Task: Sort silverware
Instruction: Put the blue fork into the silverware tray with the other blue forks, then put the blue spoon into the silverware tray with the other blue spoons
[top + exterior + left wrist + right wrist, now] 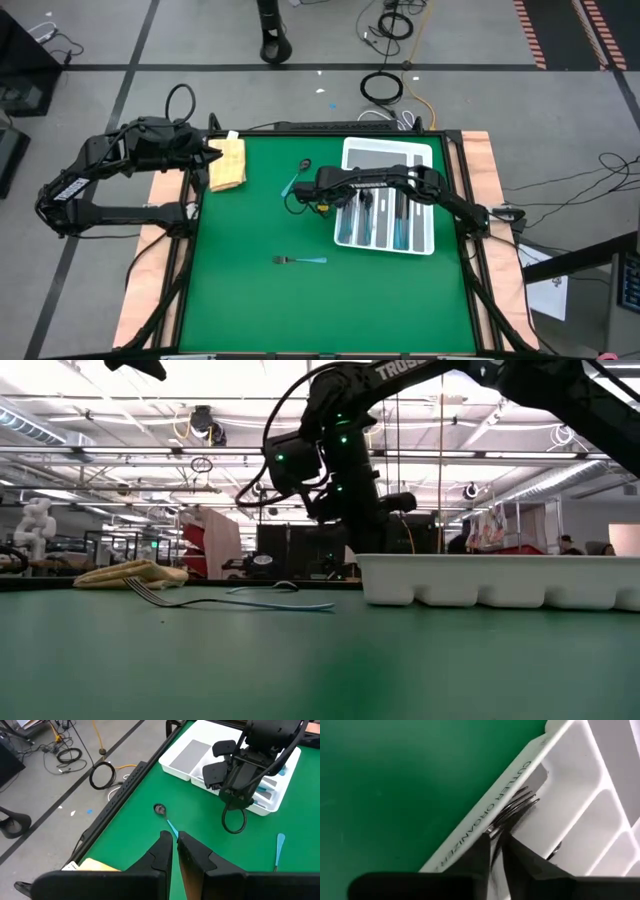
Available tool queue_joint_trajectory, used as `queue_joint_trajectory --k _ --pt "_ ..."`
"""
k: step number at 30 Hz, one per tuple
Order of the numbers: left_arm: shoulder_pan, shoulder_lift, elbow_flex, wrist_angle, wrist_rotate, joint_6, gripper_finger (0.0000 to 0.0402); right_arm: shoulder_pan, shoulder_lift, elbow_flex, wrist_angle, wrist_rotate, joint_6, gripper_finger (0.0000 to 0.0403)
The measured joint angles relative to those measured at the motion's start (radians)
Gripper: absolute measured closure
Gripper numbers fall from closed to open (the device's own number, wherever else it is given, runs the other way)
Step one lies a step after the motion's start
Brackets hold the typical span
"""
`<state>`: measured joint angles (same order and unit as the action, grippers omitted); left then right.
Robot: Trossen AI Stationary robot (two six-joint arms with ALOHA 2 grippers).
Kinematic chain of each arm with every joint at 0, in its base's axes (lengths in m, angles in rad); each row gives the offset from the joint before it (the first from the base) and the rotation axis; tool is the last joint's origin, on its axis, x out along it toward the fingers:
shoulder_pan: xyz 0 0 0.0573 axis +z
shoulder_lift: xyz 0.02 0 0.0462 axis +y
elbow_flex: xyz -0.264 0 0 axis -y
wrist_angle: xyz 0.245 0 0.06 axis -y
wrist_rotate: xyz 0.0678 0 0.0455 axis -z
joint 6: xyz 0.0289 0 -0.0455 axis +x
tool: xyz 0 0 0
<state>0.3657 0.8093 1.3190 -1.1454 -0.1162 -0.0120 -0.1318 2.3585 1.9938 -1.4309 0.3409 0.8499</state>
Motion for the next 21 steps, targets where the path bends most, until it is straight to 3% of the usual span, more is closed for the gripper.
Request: queue_joint_trajectory --k 7,14,21 --pt "0.0 0.0 0.0 0.0 0.0 -0.006 0.0366 0.001 0.0 0.014 0.007 -0.007 -0.088 0.0294" --pt "0.0 0.0 0.0 0.0 0.0 -0.006 0.0366 0.006 0.0 0.112 -0.009 -0.015 -0.16 0.022" --pt "0.0 0.0 0.0 0.0 0.0 -0.006 0.0366 0.022 0.0 0.31 -0.098 -0.006 -0.244 0.0192"
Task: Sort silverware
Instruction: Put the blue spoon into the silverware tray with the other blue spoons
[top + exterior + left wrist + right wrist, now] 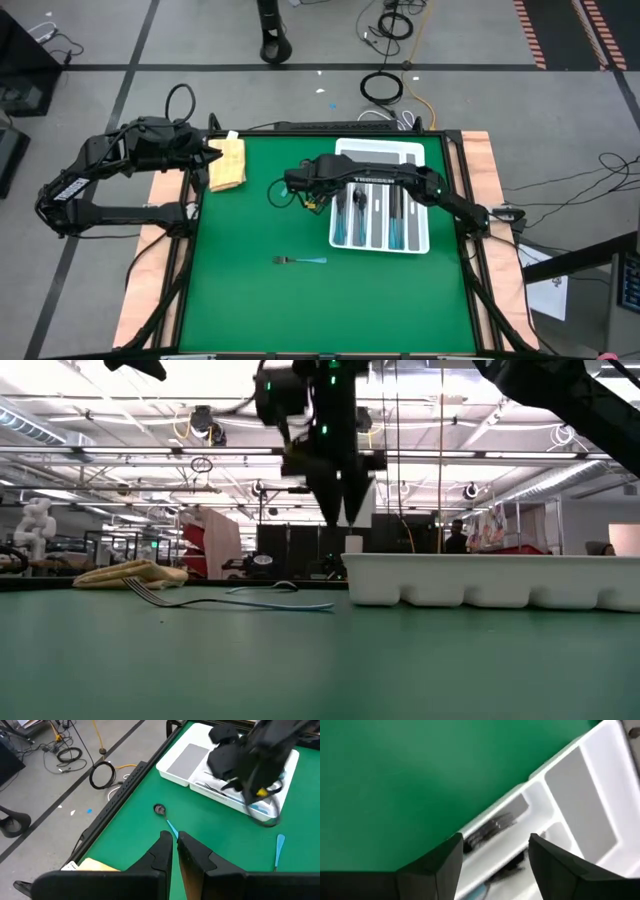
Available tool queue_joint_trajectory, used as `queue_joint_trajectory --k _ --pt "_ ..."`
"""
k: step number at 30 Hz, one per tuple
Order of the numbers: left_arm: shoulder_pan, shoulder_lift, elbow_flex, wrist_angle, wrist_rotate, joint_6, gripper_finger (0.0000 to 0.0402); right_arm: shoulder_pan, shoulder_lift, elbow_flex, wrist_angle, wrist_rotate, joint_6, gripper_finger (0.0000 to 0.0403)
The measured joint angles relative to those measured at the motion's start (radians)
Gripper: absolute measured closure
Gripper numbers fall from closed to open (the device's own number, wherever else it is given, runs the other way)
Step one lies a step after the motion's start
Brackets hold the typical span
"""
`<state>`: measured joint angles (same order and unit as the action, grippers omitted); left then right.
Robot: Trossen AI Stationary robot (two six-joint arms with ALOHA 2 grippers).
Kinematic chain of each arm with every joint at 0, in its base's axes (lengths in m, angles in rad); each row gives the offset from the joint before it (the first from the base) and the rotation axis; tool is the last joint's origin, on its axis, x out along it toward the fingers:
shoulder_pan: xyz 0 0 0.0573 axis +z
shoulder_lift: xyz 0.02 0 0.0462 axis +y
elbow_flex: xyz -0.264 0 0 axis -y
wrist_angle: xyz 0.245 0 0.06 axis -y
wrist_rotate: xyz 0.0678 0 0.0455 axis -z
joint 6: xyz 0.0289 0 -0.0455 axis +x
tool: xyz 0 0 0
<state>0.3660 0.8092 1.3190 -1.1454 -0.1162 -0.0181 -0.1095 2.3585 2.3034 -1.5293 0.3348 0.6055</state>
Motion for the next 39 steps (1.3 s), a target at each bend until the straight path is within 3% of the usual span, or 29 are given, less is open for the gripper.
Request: queue_joint_trajectory --k 6,12,16,21,27,33,39 --pt "0.0 0.0 0.0 -0.005 -0.018 0.02 0.0366 0.035 -0.047 0.044 0.007 0.031 -0.11 0.0203" --pt "0.016 0.047 -0.091 0.027 -0.306 -0.052 0.0366 0.018 -0.137 0.048 -0.045 0.047 -0.138 0.0214" --pt "0.051 0.131 -0.239 0.164 -0.18 -0.052 0.0361 0.02 -0.275 0.049 -0.041 0.093 -0.155 0.0222" --pt "0.057 0.34 -0.349 0.404 -0.17 -0.039 0.0341 0.018 -0.486 0.05 -0.041 0.121 -0.105 0.0229" --pt "0.06 0.641 -0.314 0.586 -0.099 0.05 0.0304 0.029 -0.697 0.051 -0.042 0.179 -0.042 0.0229" --pt "0.066 0.892 -0.161 0.576 -0.092 0.002 0.0268 0.046 -0.828 0.051 -0.042 0.245 -0.041 0.0229" --pt "0.069 1.064 -0.01 0.569 -0.092 -0.053 0.0257 0.046 -0.872 0.051 -0.042 0.268 -0.088 0.0229"
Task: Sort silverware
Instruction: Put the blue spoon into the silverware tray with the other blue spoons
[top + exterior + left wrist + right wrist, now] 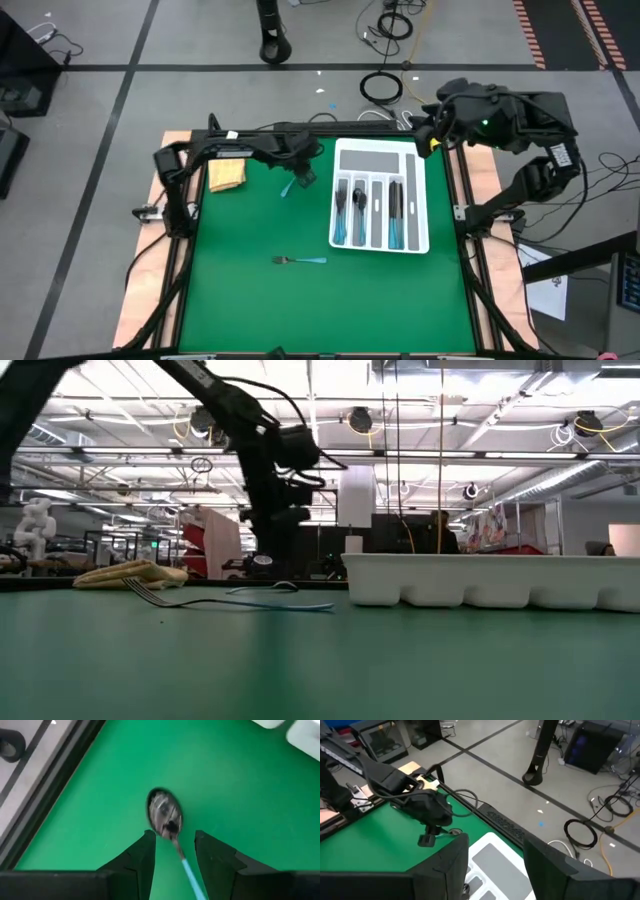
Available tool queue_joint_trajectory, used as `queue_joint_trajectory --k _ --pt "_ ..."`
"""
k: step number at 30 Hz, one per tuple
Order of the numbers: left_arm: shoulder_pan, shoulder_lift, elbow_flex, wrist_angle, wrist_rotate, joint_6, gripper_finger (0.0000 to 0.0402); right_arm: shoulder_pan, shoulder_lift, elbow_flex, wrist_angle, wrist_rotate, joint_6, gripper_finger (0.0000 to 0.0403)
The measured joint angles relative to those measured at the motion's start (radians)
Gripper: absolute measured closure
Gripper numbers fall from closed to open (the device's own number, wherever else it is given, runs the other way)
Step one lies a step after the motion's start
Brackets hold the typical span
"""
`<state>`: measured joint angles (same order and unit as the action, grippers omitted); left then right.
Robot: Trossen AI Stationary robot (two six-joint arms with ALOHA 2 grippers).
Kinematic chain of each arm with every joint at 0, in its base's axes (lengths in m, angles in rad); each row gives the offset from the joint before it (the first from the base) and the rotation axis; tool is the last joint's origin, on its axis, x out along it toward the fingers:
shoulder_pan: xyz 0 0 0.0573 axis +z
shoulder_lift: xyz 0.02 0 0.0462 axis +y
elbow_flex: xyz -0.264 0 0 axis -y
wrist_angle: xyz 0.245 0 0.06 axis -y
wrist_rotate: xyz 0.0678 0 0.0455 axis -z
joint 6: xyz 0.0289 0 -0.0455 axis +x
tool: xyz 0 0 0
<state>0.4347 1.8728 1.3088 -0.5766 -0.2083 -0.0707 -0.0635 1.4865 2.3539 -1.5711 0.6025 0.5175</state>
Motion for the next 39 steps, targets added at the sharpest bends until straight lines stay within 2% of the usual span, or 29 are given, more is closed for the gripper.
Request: queue_joint_trajectory --k 5,9,18,21,25,29,35,37,39 --pt "0.0 0.098 0.085 -0.061 -0.019 -0.056 0.0257 0.0 -0.003 0.0 0.0 -0.002 -0.046 0.0229" --pt "0.0 0.143 0.091 -0.079 -0.058 -0.09 0.0257 0.0 -0.001 0.0 0.0 -0.005 -0.074 0.0229" --pt "0.004 0.215 0.097 -0.099 -0.059 -0.161 0.0262 0.0 0.0 -0.001 0.0 -0.004 -0.096 0.0229" --pt "0.004 0.233 0.097 -0.108 -0.058 -0.212 0.0292 0.0 0.0 -0.001 0.0 -0.005 -0.094 0.0229" --pt "-0.001 0.221 0.096 -0.11 -0.055 -0.221 0.0377 0.0 0.0 -0.001 0.0 -0.005 -0.095 0.0229" --pt "-0.012 0.201 0.113 -0.136 -0.06 -0.235 0.0392 0.0 0.0 -0.001 0.0 -0.005 -0.117 0.0229" --pt "-0.021 0.101 0.186 -0.211 0.041 -0.252 0.0398 0.0 -0.003 -0.001 0.0 -0.001 -0.181 0.0229" --pt "-0.021 0.044 0.189 -0.201 0.111 -0.265 0.0398 0.0 -0.01 -0.001 0.0 0.0 -0.194 0.0229" --pt "-0.012 -0.017 0.189 -0.126 0.244 -0.292 0.0398 0.0 -0.019 -0.001 0.0 0.007 -0.219 0.0229"
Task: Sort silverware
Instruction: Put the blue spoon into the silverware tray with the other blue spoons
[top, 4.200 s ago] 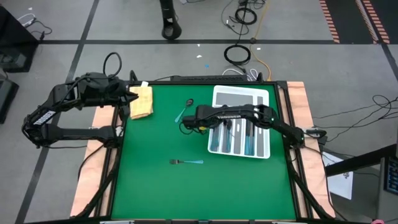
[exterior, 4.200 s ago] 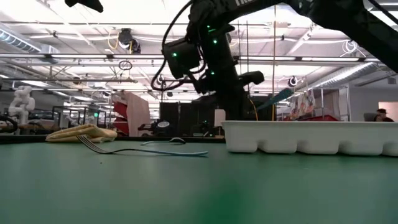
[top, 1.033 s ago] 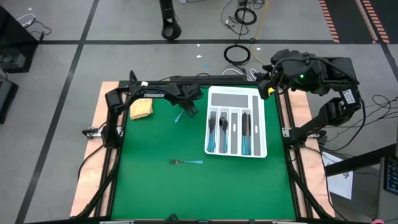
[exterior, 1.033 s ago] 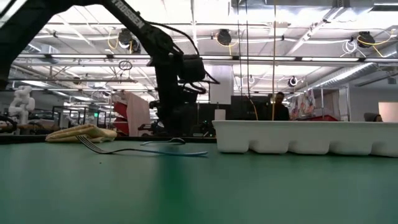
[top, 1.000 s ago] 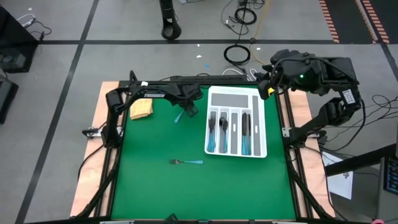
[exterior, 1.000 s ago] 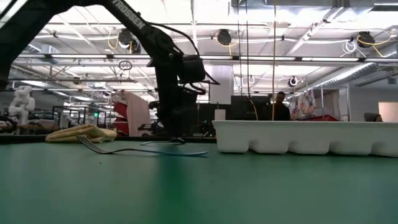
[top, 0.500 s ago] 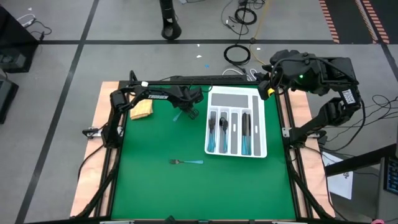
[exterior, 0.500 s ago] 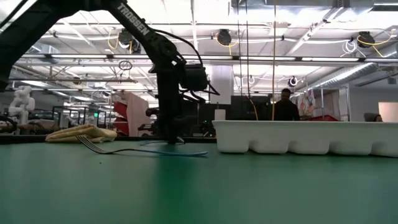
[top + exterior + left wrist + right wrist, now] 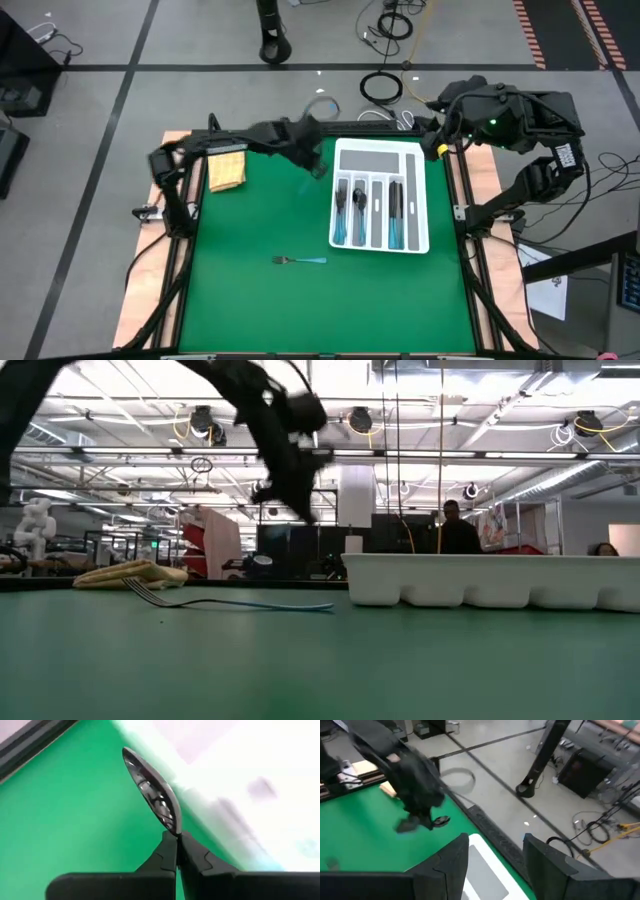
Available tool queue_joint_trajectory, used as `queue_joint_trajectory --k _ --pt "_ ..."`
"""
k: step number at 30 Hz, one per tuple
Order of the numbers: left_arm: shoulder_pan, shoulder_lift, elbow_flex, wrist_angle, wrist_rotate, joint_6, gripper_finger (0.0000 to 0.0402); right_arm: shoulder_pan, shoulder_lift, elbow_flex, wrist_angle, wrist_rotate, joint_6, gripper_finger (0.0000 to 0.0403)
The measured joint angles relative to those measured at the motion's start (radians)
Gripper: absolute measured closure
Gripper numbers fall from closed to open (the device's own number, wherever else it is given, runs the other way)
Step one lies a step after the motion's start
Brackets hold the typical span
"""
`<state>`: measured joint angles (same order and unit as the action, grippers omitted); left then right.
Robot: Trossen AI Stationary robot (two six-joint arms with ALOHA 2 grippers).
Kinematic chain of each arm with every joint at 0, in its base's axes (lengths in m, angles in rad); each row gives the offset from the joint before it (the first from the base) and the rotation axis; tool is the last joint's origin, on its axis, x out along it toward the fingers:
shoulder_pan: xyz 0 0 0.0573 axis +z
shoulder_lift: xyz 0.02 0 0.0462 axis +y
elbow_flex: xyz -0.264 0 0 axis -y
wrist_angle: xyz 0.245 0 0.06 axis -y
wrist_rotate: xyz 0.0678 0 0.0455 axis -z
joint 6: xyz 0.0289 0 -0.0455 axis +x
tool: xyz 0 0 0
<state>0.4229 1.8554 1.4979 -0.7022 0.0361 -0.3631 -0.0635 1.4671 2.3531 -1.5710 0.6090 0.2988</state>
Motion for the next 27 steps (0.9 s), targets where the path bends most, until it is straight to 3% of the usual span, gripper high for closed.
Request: queue_joint_trajectory --k 5,11,16,20,27 --pt "0.011 -0.126 -0.019 0.291 0.362 -0.115 0.0399 0.0 -0.039 0.0 0.0 0.049 -0.009 0.0229" --pt "-0.012 -0.142 -0.088 0.662 0.595 -0.326 0.0399 0.0 -0.105 0.0 0.0 0.043 0.044 0.0229" --pt "-0.083 -0.133 -0.266 1.122 0.648 -0.522 0.0399 0.0 -0.143 0.0 0.0 0.04 0.061 0.0229" --pt "-0.129 -0.11 -0.415 1.534 0.612 -0.713 0.0399 0.0 -0.157 0.0 0.0 0.04 0.082 0.0229" --pt "-0.198 -0.015 -0.542 1.571 0.394 -0.808 0.0399 0.0 -0.154 -0.064 0.0 -0.012 0.108 0.0229"
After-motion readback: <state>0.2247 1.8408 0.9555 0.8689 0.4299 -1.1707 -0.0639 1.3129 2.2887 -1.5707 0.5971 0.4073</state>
